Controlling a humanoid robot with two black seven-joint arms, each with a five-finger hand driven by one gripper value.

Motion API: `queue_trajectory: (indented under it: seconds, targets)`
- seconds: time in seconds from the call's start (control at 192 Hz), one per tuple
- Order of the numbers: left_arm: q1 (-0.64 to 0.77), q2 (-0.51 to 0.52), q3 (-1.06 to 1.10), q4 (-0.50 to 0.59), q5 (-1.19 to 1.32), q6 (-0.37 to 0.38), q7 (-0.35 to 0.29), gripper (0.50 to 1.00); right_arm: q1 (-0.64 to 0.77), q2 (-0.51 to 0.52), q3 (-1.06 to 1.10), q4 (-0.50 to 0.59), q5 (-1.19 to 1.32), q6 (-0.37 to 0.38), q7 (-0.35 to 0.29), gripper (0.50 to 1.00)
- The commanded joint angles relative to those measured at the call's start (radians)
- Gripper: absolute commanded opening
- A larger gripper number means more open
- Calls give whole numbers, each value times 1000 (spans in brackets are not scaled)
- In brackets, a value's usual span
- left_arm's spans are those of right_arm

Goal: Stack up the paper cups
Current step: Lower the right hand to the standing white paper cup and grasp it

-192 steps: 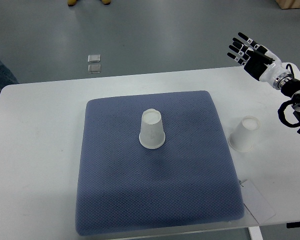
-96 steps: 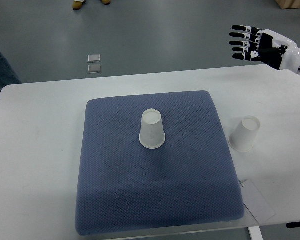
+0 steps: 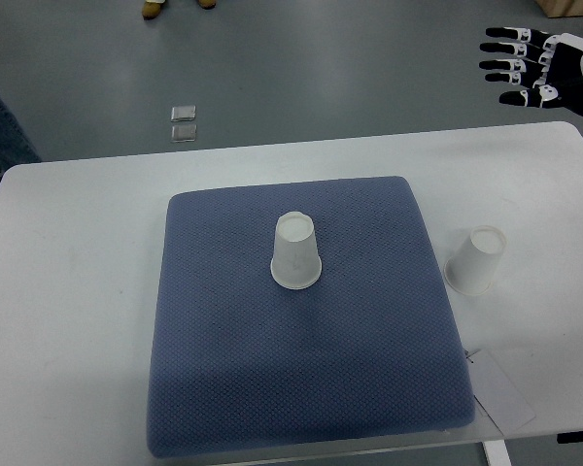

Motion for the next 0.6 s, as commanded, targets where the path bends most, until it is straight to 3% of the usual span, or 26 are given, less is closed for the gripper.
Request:
queue_trajectory:
  seconds: [0.0, 0.031, 0.114, 0.224, 0.322, 0.593]
  targets:
    - [0, 0, 0, 0, 0, 1, 0, 1000, 0, -54, 0, 37, -16, 0, 0, 746]
    - [0, 0, 0, 0, 0, 0, 0, 1000, 0, -71, 0, 48, -16, 0, -2, 709]
    - [0, 0, 0, 0, 0, 0, 0, 1000, 8, -80, 0, 86, -16, 0, -2, 715]
    - [0, 0, 0, 0, 0, 0, 0, 1000, 12, -103, 0, 141, -19, 0, -8, 856]
    - [0, 0, 0, 0, 0, 0, 0, 1000, 22, -126, -2, 191, -72, 0, -12, 868]
    - [0, 0, 0, 0, 0, 0, 0, 1000, 23, -140, -2, 313, -565, -25, -14, 903]
